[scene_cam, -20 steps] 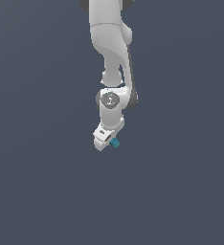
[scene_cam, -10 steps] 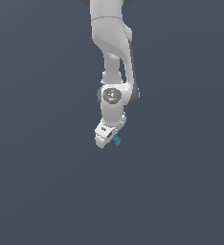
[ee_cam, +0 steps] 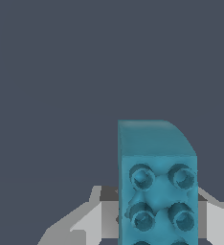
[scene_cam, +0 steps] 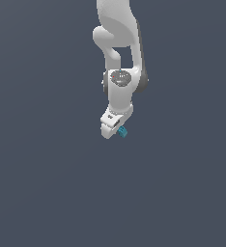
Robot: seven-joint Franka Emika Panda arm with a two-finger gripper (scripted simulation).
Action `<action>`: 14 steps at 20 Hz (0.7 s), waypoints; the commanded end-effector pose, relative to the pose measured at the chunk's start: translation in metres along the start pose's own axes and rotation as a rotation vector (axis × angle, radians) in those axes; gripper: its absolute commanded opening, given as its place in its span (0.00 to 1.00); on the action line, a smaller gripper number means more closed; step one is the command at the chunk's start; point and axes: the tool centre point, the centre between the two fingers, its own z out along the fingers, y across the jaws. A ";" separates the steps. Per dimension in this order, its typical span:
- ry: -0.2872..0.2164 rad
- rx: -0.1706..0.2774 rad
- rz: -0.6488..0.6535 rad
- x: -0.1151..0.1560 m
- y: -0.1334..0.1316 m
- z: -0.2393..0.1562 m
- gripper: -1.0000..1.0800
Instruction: Pick up the object and move it to a goal position.
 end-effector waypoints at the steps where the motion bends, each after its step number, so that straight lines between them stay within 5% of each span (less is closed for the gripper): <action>1: 0.001 -0.002 -0.001 0.003 -0.011 -0.022 0.00; 14: 0.001 -0.001 -0.002 0.021 -0.074 -0.148 0.00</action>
